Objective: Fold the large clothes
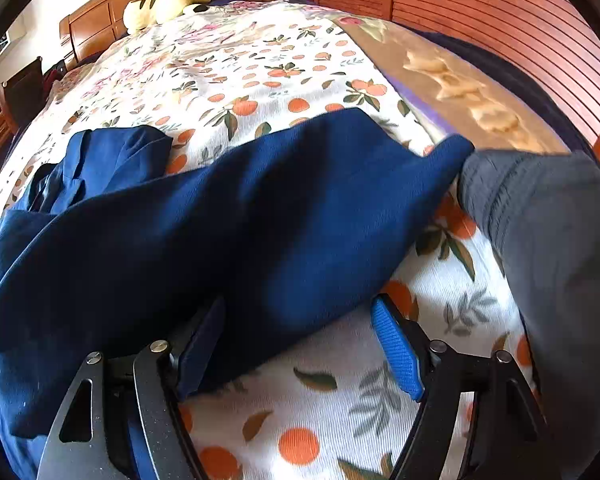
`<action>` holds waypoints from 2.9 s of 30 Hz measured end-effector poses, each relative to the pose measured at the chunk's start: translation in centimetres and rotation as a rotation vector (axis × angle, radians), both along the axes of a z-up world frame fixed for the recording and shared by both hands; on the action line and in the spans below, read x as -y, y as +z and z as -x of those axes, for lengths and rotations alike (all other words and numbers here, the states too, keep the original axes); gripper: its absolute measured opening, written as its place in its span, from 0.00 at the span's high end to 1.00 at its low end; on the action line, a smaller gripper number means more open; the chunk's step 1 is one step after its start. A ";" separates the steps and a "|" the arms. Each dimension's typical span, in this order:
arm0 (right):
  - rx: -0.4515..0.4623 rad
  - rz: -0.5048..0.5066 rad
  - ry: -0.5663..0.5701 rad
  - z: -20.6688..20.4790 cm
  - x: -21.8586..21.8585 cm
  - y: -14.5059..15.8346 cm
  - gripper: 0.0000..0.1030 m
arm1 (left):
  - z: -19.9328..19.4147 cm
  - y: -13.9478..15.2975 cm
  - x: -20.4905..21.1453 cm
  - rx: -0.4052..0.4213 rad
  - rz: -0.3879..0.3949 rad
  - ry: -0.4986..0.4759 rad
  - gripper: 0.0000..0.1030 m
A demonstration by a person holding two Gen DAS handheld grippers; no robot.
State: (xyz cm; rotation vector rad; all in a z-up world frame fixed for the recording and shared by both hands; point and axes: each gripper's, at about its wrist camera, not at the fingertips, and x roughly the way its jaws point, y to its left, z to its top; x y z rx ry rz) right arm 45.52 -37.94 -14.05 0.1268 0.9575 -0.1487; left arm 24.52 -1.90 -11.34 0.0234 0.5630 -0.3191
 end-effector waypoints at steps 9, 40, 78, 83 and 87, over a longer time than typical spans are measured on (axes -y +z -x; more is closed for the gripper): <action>0.091 0.107 0.119 0.6 -2.7 2.4 0.97 | 0.1 0.1 0.0 0.003 -0.001 0.001 0.04; 0.186 0.085 0.669 25.6 -14.5 6.9 0.86 | 5.9 3.4 -5.4 0.059 -0.023 0.148 0.04; 0.070 -0.046 0.476 19.4 -14.7 0.2 0.47 | 6.6 1.4 -5.7 0.000 -0.045 0.139 0.04; 0.045 -0.025 0.515 18.4 -15.5 -0.6 0.77 | 6.9 1.6 -6.1 0.000 -0.044 0.146 0.04; 0.067 0.009 0.543 19.1 -15.2 0.5 0.92 | 7.3 1.8 -6.8 0.005 -0.045 0.156 0.04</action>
